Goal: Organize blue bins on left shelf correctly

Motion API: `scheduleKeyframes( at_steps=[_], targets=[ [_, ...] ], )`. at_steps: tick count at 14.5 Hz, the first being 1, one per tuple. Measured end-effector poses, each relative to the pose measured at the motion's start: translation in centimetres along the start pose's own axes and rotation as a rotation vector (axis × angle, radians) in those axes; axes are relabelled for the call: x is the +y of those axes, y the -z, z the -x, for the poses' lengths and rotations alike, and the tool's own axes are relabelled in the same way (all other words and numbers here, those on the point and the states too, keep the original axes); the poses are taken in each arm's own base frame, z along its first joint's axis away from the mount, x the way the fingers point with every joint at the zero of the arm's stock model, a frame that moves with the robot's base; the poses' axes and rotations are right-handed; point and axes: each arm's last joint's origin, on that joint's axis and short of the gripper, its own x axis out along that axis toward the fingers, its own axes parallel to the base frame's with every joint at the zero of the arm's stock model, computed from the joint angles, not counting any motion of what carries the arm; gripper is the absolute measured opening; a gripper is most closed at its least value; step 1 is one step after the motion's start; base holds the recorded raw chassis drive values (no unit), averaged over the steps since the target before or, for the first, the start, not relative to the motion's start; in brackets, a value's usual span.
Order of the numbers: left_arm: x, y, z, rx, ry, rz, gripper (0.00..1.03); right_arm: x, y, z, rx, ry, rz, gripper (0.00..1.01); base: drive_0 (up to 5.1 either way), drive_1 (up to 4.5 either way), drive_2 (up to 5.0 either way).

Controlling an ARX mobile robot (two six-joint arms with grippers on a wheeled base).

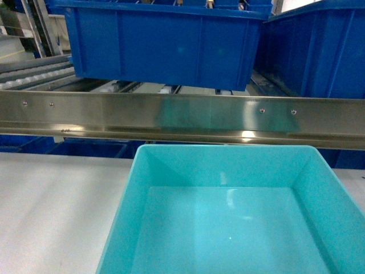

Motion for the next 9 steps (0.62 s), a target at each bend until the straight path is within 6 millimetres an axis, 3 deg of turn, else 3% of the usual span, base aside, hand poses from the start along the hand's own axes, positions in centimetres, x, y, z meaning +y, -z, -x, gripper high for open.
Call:
scheduleKeyframes(
  at_steps=[9],
  targets=[
    [0.0,0.0,0.0,0.0,0.0,0.0,0.98,0.0,0.0,0.0,0.0,0.0,0.0,0.98,0.0,0.0,0.0]
  ],
)
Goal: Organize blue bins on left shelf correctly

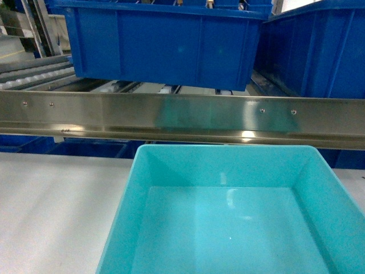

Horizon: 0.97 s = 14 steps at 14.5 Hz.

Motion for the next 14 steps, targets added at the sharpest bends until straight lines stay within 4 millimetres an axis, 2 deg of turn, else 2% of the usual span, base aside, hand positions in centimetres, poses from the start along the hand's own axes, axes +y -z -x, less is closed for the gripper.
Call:
scheduleKeyframes(
  at_steps=[4,5,6,8,9,11,14],
  targets=[
    [0.0,0.2,0.0,0.019,0.006,0.001,0.98,0.1,0.0,0.0,0.0,-0.001,0.003,0.98,0.0,0.0,0.0],
    [-0.3,0.5,-0.1,0.062,0.04,0.006,0.98,0.7,0.2,-0.5,0.032,-0.055,0.005,0.98,0.0,0.0,0.0],
    [-0.9,0.8,-0.8,0.123,0.075,0.013,0.98,1.5,1.2,-1.5,0.158,-0.117,0.015,0.98,0.0,0.0,0.0],
    [-1.7,0.6,-1.6,0.153,0.119,0.025,0.98,2.2,1.2,-2.5,0.187,-0.156,0.018,0.98,0.0,0.0,0.0],
    [-3.7,0.1,-4.8,0.2,0.16,0.016,0.98,3.1,-0.1,-6.5,0.199,-0.184,0.021,0.98,0.0,0.0,0.0],
    [-4.0,0.1,-5.4,0.215,0.165,0.014,0.98,3.2,0.1,-7.2,0.221,-0.189,0.026,0.98,0.0,0.0,0.0],
    [-5.6,2.3,-9.7,0.448,0.178,0.043,0.98,3.7,1.9,-11.5,0.433,-0.239,0.045,0.98,0.0,0.0,0.0]
  ],
)
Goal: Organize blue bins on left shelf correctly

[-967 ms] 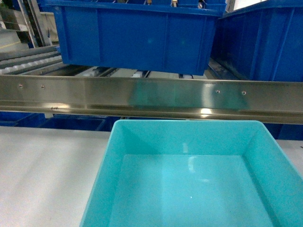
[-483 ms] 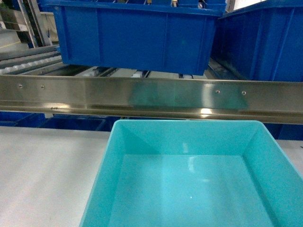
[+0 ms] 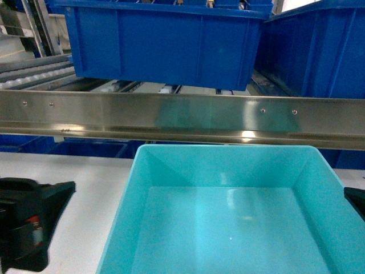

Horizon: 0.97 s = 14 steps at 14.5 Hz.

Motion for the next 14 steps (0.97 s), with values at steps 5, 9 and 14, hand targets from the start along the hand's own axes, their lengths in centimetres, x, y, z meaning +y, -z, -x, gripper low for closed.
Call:
scheduleKeyframes(
  at_steps=[5,9,14],
  targets=[
    [-3.9,-0.6,-6.1,0.273,0.073,-0.02,0.98,-2.1,0.9,-4.9,0.223,-0.023,-0.011,0.98,0.0,0.0,0.0],
    [-5.8,1.3,-7.9,0.414,0.049,-0.007,0.98,-3.3,2.2,-6.4,0.312,-0.018,-0.011,0.98,0.0,0.0,0.0],
    [-6.2,3.5,-8.9,0.453,-0.014,0.044,0.98,-3.8,4.3,-6.5,0.349,-0.012,-0.007,0.98,0.0,0.0,0.0]
  ],
)
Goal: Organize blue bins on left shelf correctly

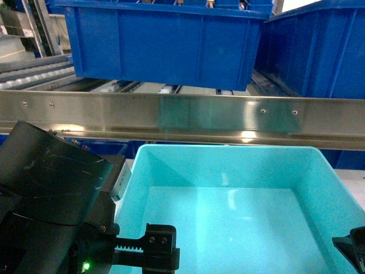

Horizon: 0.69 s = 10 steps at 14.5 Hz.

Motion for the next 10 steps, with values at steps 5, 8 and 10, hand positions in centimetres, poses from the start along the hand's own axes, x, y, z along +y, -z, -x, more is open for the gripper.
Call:
scheduleKeyframes(
  at_steps=[5,8,10],
  targets=[
    [-0.6,0.9,0.0,0.052,-0.02,0.058,0.53,0.1,0.9,0.2,0.005,0.008,0.007,0.52,0.0,0.0,0.0],
    [-0.5,1.1,0.0,0.043,-0.024,0.07,0.11,0.4,1.1,0.3,-0.008,0.003,0.005,0.1,0.0,0.0,0.0],
    [-0.4,1.5,0.5,0.034,-0.026,0.082,0.02,0.6,1.5,0.6,-0.025,0.003,-0.027,0.02,0.0,0.0,0.0]
  ],
)
